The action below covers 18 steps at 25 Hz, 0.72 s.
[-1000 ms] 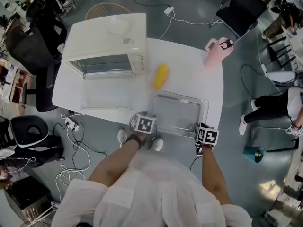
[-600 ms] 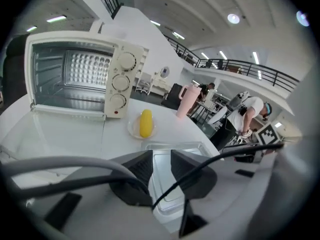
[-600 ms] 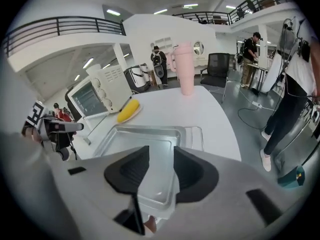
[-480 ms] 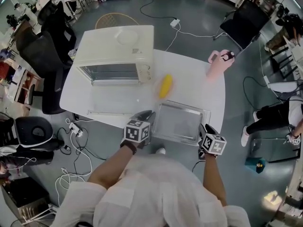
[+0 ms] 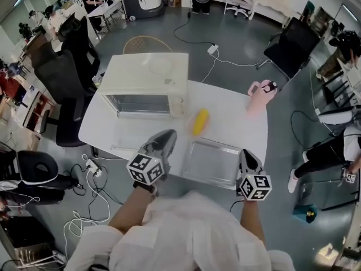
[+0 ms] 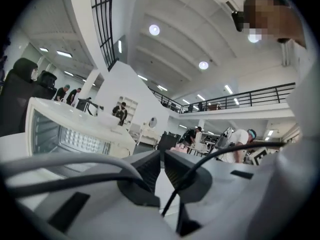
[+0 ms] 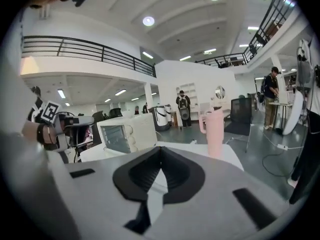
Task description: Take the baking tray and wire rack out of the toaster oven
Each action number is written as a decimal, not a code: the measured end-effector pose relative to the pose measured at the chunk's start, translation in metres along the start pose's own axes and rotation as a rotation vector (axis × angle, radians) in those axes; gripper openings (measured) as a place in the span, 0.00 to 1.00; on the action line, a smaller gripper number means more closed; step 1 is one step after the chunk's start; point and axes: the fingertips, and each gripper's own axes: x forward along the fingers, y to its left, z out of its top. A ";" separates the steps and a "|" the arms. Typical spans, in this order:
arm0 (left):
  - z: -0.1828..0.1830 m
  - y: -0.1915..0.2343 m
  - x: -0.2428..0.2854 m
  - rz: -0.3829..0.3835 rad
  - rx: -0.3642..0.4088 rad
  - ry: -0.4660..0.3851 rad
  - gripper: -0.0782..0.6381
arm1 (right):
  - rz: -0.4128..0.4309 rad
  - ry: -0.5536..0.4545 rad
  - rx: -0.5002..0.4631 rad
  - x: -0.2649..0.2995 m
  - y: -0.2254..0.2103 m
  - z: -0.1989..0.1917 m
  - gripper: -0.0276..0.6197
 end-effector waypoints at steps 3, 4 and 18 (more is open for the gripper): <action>0.037 0.004 -0.013 0.017 -0.001 -0.107 0.15 | 0.031 -0.103 -0.024 -0.007 0.008 0.037 0.05; 0.048 0.005 -0.018 0.022 0.007 -0.133 0.15 | 0.037 -0.130 -0.025 -0.010 0.010 0.048 0.05; 0.093 -0.010 -0.036 -0.013 0.083 -0.214 0.15 | 0.095 -0.246 -0.119 -0.025 0.033 0.110 0.05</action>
